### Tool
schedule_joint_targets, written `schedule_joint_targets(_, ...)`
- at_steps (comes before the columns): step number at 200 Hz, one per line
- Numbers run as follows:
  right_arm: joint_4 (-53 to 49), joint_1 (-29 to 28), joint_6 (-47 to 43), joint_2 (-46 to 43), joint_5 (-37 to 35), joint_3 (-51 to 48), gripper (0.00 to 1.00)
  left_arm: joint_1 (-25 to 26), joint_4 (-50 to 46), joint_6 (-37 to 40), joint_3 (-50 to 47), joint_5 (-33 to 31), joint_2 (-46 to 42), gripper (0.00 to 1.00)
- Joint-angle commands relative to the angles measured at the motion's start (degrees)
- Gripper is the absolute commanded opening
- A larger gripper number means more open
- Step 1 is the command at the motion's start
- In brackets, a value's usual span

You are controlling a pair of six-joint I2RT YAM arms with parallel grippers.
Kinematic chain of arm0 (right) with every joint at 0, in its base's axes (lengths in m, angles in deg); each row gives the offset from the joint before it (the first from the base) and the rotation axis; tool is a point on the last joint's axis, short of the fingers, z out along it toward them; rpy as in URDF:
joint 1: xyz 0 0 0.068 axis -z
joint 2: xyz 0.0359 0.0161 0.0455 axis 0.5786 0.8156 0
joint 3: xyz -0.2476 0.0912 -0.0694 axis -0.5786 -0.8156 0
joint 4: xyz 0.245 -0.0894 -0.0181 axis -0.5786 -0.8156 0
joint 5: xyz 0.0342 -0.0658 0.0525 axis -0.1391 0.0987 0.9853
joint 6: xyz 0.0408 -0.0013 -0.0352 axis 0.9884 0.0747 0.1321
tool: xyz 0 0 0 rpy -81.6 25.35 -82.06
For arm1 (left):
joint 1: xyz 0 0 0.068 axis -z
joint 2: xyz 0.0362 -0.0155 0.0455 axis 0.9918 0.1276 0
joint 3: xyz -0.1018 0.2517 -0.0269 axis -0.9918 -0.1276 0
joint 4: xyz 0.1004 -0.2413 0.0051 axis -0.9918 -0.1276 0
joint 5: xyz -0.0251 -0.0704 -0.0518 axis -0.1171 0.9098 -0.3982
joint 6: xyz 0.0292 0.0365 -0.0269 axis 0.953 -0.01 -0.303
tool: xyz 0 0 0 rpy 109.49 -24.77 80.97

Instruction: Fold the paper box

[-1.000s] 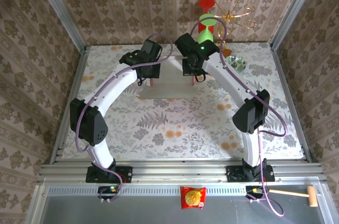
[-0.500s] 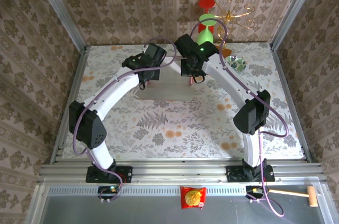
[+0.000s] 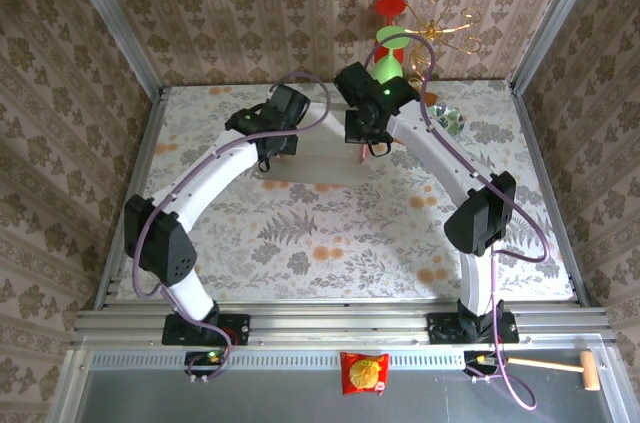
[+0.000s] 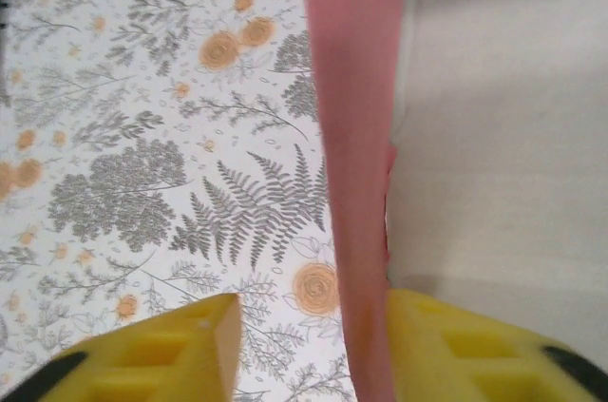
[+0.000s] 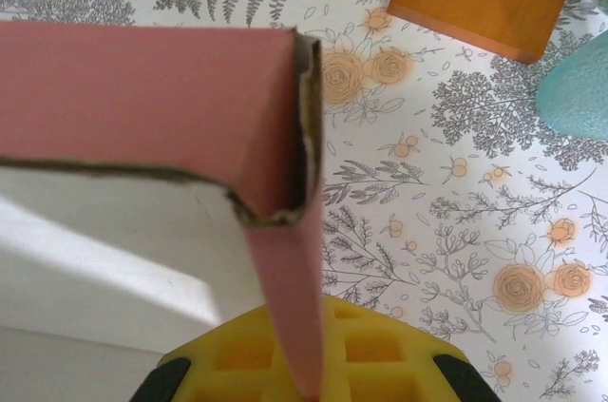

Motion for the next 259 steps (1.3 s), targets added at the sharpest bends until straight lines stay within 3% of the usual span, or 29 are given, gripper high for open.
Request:
schedule_joint_targets(1, -1.9, 0.8, 1.2, -2.6, 0.1, -0.2, 0.0, -2.0, 1.5, 0.4, 0.1, 9.9, -4.5, 0.52)
schedule_joint_targets(28, -1.9, 1.2, 1.2, -2.4, 0.3, -0.4, 0.0, -4.8, 2.7, 0.1, -0.8, 20.1, -6.8, 0.57)
schedule_joint_targets(63, -1.6, 1.4, 1.5, -2.0, 0.9, -0.2, 0.0, -6.8, 4.2, 0.5, -3.2, 25.7, -7.8, 0.57)
schedule_joint_targets(210, -1.5, 1.4, 1.2, -2.1, 3.2, -0.3, 0.0, -9.0, 6.7, 0.6, 1.6, 21.7, -0.8, 0.52)
schedule_joint_targets(221, -1.5, 1.4, 1.2, -2.0, 3.3, -0.2, 0.0, -9.1, 7.0, 0.7, 1.9, 21.7, -0.5, 0.49)
schedule_joint_targets(245, -1.3, 1.4, 1.2, -2.0, 3.4, -0.3, 0.0, -9.1, 7.1, 1.1, 2.4, 22.0, 0.3, 0.27)
schedule_joint_targets(259, -1.1, 1.4, 1.2, -2.0, 3.5, -0.2, 0.0, -9.1, 7.0, 1.2, 2.1, 21.5, 0.5, 0.2)
